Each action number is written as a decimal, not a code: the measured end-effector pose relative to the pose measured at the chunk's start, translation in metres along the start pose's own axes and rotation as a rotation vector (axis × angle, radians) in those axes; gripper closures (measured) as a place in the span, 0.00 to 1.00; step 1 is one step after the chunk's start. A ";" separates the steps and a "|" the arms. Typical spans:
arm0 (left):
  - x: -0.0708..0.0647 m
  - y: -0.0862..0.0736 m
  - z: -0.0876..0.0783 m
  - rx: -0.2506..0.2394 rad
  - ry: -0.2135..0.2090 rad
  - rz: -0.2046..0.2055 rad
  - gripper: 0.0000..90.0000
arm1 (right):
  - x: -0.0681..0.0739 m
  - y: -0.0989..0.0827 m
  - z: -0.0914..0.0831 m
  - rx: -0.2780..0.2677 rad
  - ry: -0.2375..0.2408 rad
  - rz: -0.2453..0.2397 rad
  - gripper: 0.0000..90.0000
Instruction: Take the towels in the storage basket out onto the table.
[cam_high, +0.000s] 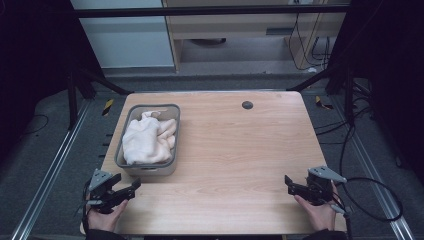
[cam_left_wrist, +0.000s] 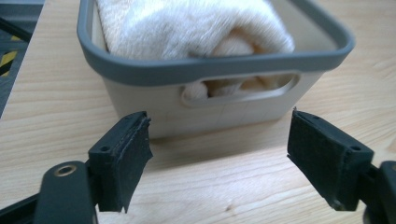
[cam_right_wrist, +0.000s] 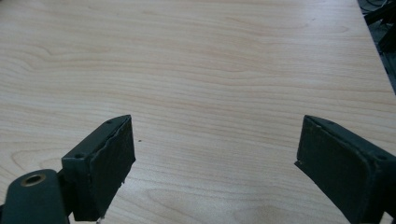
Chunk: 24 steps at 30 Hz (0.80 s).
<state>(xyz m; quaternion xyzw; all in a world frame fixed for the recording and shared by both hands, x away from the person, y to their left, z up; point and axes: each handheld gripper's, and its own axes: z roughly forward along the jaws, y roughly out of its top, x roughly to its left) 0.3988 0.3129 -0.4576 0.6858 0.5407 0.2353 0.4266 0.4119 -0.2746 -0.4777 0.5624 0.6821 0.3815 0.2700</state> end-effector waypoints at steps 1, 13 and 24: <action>0.000 0.000 0.000 0.000 0.000 0.000 0.25 | 0.000 0.000 0.000 0.000 0.000 0.000 0.13; 0.000 0.011 -0.019 -0.098 0.035 0.029 0.34 | 0.001 -0.001 -0.003 -0.010 -0.006 -0.008 0.12; 0.002 0.022 -0.023 -0.095 0.030 0.056 0.36 | 0.003 -0.002 -0.004 -0.007 -0.005 -0.010 0.11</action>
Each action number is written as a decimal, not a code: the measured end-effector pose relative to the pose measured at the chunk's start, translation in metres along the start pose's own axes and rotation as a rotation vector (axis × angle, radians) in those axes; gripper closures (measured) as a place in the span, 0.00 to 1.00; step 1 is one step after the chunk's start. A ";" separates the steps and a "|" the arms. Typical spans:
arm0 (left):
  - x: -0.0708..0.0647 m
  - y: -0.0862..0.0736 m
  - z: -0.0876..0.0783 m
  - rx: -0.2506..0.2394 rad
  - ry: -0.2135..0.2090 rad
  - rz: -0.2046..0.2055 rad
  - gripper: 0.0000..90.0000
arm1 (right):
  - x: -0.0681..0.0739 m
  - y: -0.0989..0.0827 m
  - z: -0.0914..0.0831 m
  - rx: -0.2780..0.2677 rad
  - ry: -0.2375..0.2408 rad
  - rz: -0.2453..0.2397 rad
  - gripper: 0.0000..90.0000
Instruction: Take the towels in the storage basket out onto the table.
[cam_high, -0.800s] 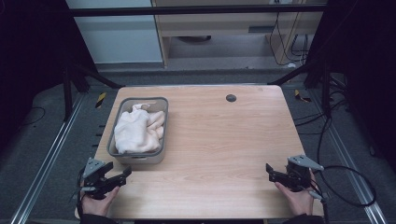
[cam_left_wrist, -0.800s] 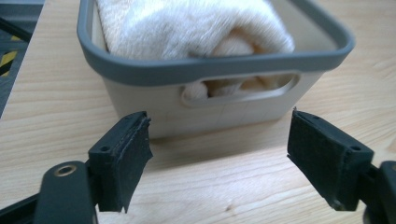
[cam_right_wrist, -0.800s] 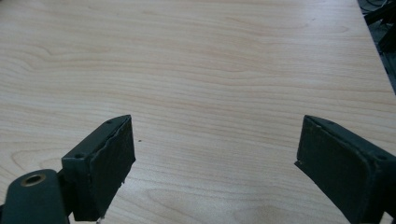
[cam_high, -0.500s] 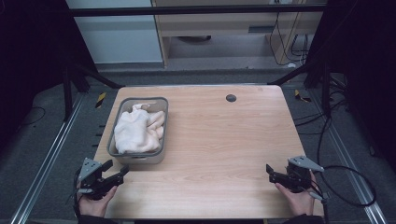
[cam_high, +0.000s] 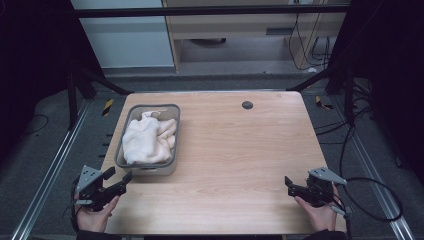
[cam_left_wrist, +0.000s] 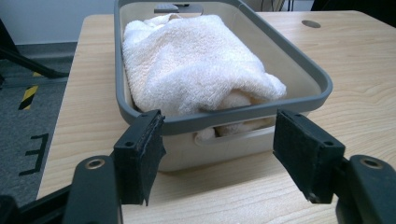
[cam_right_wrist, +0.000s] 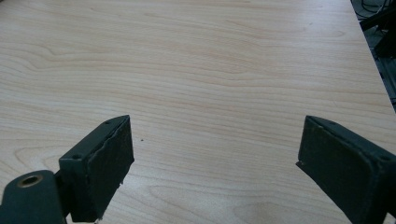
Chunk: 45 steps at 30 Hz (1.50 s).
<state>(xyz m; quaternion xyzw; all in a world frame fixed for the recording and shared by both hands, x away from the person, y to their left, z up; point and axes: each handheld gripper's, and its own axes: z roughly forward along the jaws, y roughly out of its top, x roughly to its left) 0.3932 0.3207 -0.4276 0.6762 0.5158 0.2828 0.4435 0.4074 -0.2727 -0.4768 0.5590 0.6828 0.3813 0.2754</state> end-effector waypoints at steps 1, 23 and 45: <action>0.000 0.001 0.000 -0.001 0.003 0.005 0.36 | 0.000 0.000 0.000 -0.003 0.001 -0.003 0.11; 0.012 0.052 0.010 0.014 0.014 -0.020 0.29 | 0.001 -0.001 0.002 0.014 -0.006 -0.022 0.11; -0.001 0.090 0.053 0.160 0.004 0.060 0.25 | 0.000 -0.001 0.005 0.031 -0.016 -0.039 0.10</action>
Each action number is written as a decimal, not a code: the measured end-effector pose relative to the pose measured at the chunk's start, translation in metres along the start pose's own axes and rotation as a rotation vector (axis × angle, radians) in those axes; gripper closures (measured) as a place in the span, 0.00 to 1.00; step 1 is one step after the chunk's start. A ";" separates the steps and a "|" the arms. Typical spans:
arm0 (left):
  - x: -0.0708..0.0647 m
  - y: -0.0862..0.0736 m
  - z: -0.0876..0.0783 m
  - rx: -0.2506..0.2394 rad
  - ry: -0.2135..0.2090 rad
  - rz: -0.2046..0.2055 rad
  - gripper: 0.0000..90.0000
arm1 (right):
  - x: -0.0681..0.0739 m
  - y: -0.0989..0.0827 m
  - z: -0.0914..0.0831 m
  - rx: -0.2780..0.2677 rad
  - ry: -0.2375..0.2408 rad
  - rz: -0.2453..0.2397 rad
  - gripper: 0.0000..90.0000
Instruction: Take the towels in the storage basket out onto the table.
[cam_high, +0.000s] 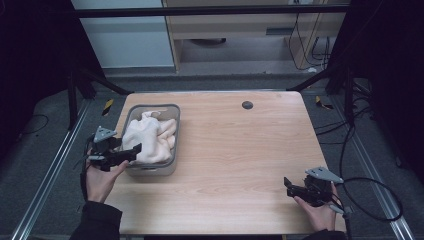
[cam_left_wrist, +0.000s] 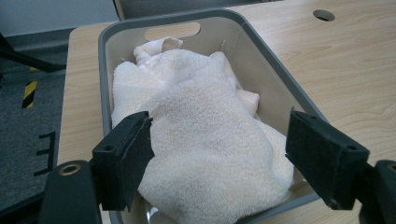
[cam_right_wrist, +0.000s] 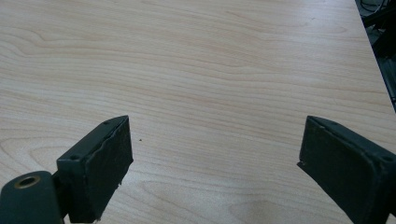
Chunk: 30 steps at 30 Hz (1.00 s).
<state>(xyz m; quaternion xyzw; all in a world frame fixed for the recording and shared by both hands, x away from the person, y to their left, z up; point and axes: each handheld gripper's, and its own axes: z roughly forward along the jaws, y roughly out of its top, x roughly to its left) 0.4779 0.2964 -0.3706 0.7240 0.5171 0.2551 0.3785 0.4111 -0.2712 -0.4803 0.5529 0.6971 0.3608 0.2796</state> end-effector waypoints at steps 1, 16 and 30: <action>0.000 0.002 0.001 0.006 0.002 0.003 0.25 | 0.000 0.000 0.000 0.000 0.000 0.000 0.10; -0.007 0.020 0.020 0.081 -0.010 0.011 0.24 | 0.000 0.000 0.001 0.013 -0.003 -0.010 0.10; -0.009 0.021 0.048 0.162 -0.018 0.007 0.22 | -0.001 0.000 0.004 0.026 -0.001 -0.005 0.10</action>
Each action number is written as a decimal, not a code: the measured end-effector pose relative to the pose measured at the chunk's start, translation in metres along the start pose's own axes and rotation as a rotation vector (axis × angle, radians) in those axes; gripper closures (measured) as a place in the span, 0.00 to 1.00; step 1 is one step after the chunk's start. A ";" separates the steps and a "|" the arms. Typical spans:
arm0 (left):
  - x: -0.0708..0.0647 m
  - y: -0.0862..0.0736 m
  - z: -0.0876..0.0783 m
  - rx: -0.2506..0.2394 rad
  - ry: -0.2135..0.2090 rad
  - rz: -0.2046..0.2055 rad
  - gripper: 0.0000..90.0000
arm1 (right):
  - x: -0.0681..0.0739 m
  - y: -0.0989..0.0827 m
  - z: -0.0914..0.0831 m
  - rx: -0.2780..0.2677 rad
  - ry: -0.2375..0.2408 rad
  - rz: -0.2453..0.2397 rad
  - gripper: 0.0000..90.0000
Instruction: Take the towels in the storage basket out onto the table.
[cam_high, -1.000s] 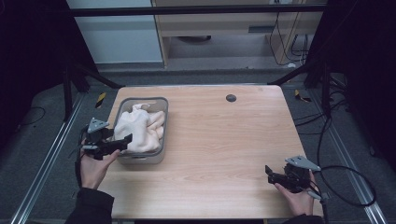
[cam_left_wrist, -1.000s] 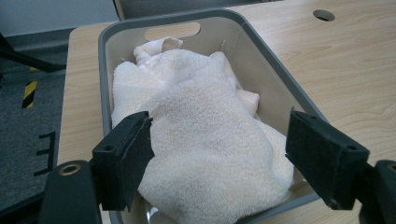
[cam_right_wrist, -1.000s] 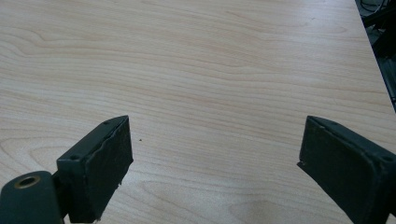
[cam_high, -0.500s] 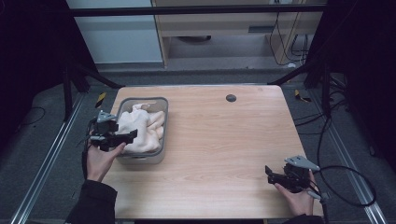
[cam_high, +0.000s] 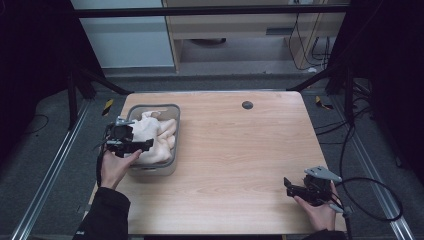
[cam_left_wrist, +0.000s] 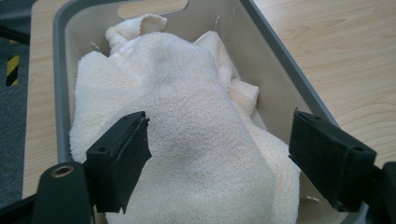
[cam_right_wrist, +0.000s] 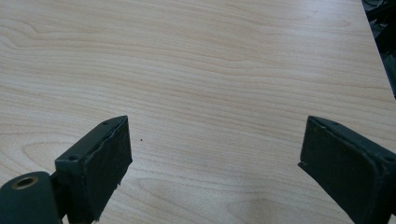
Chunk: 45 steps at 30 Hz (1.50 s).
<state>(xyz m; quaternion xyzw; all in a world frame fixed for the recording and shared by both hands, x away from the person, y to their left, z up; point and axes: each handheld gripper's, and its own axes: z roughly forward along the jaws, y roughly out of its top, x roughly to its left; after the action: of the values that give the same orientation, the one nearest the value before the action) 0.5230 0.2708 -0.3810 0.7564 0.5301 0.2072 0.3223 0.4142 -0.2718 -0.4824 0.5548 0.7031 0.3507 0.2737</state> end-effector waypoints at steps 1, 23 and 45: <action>0.000 0.000 0.002 0.007 0.000 0.004 0.22 | 0.000 0.000 0.000 0.002 0.001 0.001 0.10; 0.002 0.005 0.034 0.142 0.020 -0.006 0.17 | -0.002 0.001 0.004 0.027 0.015 0.005 0.08; 0.008 -0.005 0.046 0.215 0.052 -0.022 0.15 | -0.002 0.001 0.008 0.053 0.027 -0.002 0.06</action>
<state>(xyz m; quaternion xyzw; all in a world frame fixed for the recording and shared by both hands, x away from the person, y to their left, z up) 0.5521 0.2670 -0.4174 0.7752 0.5656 0.1654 0.2277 0.4212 -0.2724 -0.4862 0.5564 0.7163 0.3389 0.2498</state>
